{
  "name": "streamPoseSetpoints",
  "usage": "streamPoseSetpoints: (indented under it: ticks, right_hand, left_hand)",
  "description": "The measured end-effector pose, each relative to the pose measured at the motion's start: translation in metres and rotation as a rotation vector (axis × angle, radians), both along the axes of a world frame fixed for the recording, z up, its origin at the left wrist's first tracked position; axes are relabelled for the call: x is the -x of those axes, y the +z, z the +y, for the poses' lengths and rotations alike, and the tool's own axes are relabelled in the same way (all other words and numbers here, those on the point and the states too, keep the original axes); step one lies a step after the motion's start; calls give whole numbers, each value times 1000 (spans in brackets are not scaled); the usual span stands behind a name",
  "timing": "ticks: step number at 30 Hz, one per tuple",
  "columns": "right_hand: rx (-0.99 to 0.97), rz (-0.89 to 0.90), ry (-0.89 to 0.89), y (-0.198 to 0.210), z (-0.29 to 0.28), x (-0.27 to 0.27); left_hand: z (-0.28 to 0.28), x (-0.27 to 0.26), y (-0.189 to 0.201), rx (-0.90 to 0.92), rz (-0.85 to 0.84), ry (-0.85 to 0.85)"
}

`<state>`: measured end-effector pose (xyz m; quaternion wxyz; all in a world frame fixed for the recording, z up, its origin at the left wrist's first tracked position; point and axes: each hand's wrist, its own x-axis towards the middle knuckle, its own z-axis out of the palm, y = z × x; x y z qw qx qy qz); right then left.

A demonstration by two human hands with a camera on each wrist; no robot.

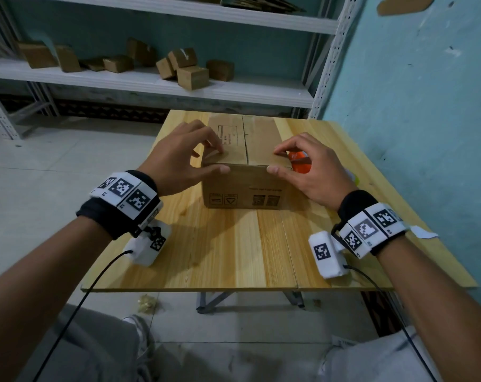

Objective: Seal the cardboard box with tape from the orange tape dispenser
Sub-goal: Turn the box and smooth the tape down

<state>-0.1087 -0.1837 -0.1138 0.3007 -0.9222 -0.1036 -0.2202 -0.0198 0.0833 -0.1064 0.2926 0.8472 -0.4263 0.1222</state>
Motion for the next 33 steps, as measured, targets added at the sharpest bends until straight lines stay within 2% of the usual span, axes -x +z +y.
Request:
streamPoseSetpoints:
  ticks: [18, 33]
  right_hand:
    - [98, -9, -78, 1, 8, -3]
    - [175, -18, -173, 2, 19, -6]
  left_hand:
    - [-13, 4, 0, -39, -59, 103]
    - [-22, 8, -1, -98, -194, 168]
